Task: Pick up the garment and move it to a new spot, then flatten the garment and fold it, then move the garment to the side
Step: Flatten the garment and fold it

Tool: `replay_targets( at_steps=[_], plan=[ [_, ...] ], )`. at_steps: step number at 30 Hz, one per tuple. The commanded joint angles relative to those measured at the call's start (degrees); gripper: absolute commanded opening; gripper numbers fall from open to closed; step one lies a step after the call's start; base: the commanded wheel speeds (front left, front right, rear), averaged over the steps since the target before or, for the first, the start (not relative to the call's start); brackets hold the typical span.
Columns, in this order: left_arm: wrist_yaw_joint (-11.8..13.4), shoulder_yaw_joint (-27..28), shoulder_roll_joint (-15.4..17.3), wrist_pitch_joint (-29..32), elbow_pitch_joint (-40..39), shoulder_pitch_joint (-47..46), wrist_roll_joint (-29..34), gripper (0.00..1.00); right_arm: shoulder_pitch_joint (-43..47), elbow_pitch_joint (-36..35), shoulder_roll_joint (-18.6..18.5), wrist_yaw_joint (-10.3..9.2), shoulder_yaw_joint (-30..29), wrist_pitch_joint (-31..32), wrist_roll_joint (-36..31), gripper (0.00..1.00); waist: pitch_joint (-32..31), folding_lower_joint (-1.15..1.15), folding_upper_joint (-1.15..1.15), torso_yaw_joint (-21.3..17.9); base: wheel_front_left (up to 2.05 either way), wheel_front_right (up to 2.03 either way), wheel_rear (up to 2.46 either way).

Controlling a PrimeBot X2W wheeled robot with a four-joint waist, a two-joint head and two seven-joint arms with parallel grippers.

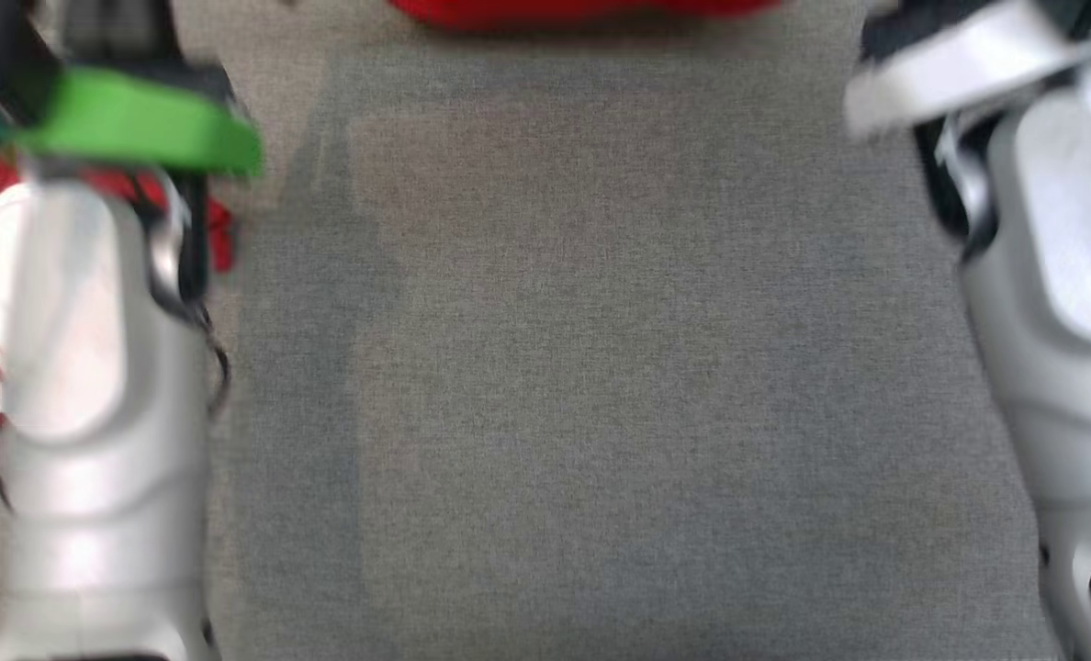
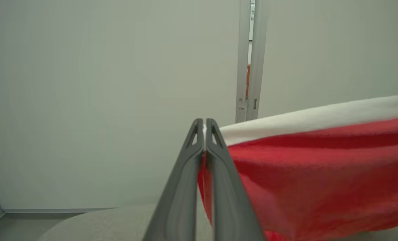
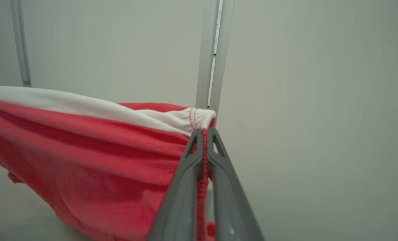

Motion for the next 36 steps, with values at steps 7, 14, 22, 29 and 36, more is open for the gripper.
replay_targets(
  at_steps=[7,14,22,29,36],
  plan=[
    [-0.3,1.6,-2.1,0.0,1.3,19.6,-2.1,0.0,20.8,-1.8,-0.8,-0.08,3.0,-0.2,5.2,0.0,-6.2,-0.01,0.0,-2.4,0.0,0.0,0.0],
    [-0.4,1.0,-2.5,0.0,1.2,31.1,-5.0,0.0,35.4,-5.5,0.8,-0.08,5.1,-0.2,9.2,0.0,-13.0,-0.01,0.0,-3.7,0.0,0.0,0.0],
    [0.2,1.7,-2.5,0.0,0.4,41.6,-7.4,0.0,45.8,-6.1,2.7,-0.08,6.1,-0.2,10.7,0.0,-21.1,-0.01,0.0,-5.2,0.0,0.0,0.0],
    [1.1,0.3,-2.5,0.0,-0.8,49.7,-8.4,0.0,53.2,-6.3,3.6,-0.08,5.9,-0.2,11.3,0.0,-26.2,-0.01,0.0,-5.3,0.0,0.0,0.0],
    [1.5,-0.4,-2.5,0.0,-2.0,52.8,-8.2,0.0,57.1,-7.6,3.5,-0.08,4.9,-0.2,12.3,0.0,-27.0,-0.01,0.0,-5.7,0.0,0.0,0.0]
  ],
)
